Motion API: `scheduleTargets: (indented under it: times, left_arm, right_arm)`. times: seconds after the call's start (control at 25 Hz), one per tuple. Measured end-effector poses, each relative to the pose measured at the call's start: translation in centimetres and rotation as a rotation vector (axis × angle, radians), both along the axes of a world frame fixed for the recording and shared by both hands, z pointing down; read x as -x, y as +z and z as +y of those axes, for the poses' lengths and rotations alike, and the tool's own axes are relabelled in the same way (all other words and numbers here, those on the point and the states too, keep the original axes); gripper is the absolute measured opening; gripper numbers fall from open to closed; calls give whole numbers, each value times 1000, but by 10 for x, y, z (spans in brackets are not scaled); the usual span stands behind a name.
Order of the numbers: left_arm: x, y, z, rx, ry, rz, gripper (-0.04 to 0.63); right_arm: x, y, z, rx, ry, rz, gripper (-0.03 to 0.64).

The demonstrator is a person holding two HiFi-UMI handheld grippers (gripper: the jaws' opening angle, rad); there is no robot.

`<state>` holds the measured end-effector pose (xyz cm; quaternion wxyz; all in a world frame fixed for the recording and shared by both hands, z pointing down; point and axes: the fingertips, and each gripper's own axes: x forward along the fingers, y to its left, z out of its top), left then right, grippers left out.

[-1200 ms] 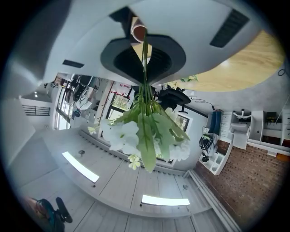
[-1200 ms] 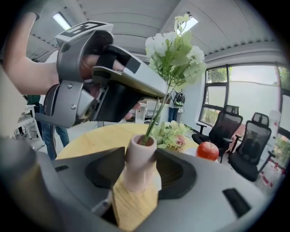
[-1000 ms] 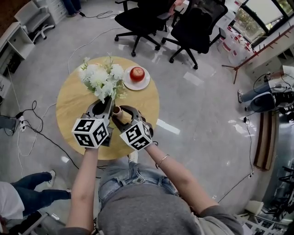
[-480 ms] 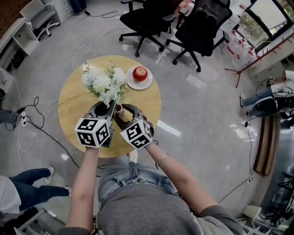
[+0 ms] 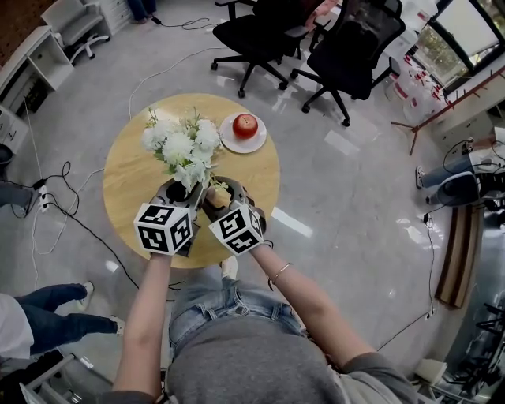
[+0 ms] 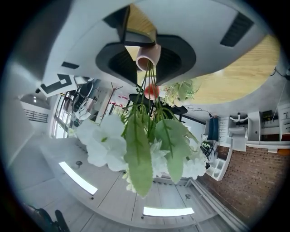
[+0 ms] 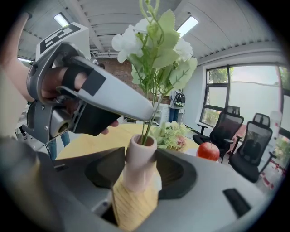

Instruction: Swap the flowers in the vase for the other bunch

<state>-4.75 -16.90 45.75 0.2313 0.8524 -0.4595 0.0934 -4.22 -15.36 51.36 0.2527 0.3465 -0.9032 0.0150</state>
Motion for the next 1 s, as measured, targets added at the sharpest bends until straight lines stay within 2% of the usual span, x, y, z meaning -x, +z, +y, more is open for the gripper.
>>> scheduleTargets:
  times: [0.32,0.68,1.0]
  left_arm:
    - [5,5,13,19,-27,2,129]
    - [23,18,29,56,-107,-9,127]
    - [41,31,42,92,-182,-25,86]
  right_arm:
    - [0,0,2,-3,-2,-5,221]
    - [1,-1,4,-7,-6,-12,221]
    - [2,-1,6,-10,-6,-22,221]
